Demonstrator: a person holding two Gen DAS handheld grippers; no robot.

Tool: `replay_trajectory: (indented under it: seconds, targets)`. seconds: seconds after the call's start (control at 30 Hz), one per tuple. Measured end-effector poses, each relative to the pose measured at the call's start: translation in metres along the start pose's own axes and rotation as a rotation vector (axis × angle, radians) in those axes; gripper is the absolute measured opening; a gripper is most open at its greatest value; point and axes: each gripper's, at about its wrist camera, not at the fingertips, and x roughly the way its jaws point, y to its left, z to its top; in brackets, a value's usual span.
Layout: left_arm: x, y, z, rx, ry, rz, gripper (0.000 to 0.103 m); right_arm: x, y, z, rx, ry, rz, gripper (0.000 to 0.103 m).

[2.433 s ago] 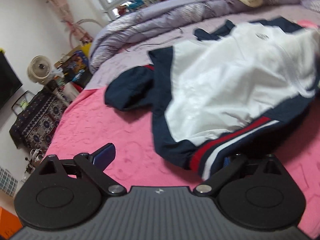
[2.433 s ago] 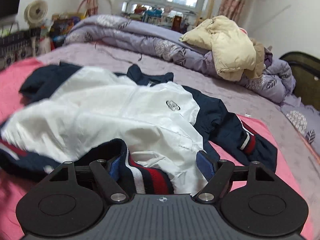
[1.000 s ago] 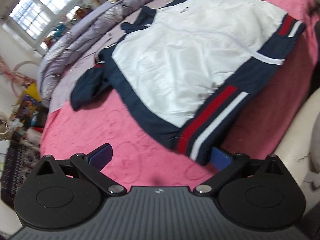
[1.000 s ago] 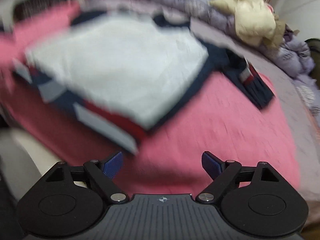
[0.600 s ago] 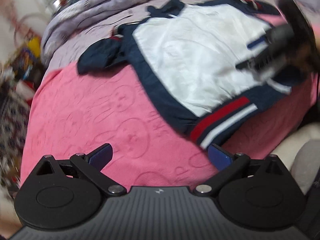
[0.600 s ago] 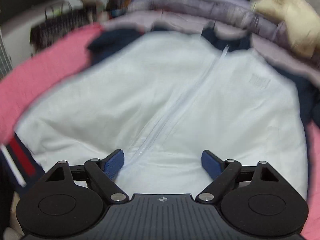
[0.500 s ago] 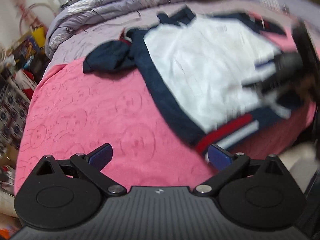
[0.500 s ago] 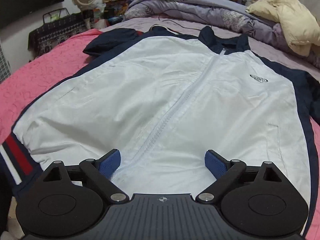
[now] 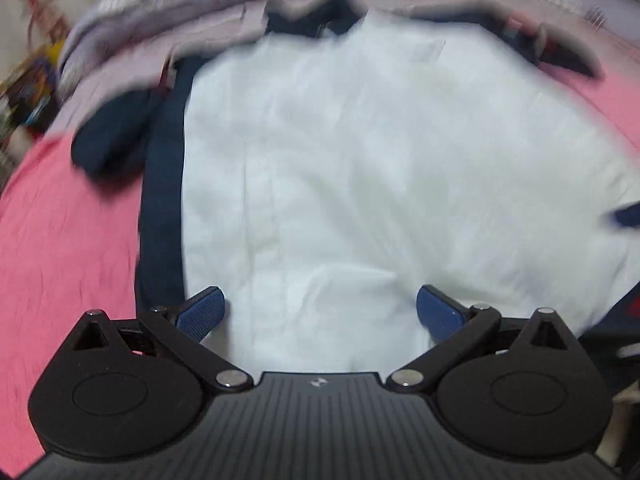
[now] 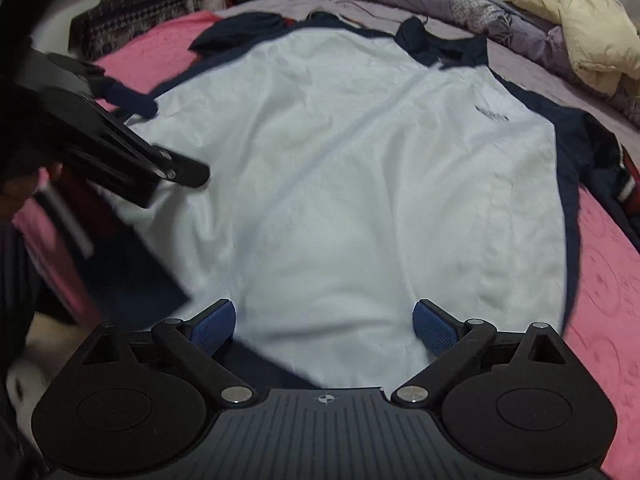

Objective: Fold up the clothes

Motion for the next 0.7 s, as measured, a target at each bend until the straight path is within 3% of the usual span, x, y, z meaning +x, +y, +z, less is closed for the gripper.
replay_trajectory:
  seconds: [0.07,0.13,0.33,0.43,0.53,0.57,0.63,0.7]
  targets:
    - [-0.004,0.015,-0.014,-0.057,-0.021,-0.039,0.103,-0.008,-0.004,-0.015,-0.031,0.035,-0.02,0.1]
    - [-0.016,0.027,-0.014,-0.085,0.013,-0.03,0.103,-0.018,-0.007,-0.02,-0.043,0.059,-0.026,0.099]
    - [-0.043,0.014,0.029,-0.066,-0.051,-0.005,0.103,-0.028,-0.002,0.027,-0.073,-0.029,-0.04,0.098]
    - [-0.024,-0.012,0.049,-0.015,-0.019,0.02,0.103,-0.02,0.001,0.055,-0.083,-0.08,-0.05,0.099]
    - [0.01,-0.023,0.034,0.024,0.092,0.061,0.103,0.016,0.0,0.064,-0.053,-0.036,-0.034,0.101]
    - [0.012,-0.02,0.026,-0.005,0.071,0.052,0.103,0.032,-0.001,0.06,-0.028,-0.002,-0.025,0.103]
    - [0.015,-0.013,0.017,-0.064,0.059,0.031,0.103,0.047,-0.012,0.05,0.087,-0.021,0.019,0.103]
    - [0.016,-0.009,0.016,-0.087,0.071,0.022,0.103,0.045,-0.012,0.047,0.096,-0.038,0.015,0.103]
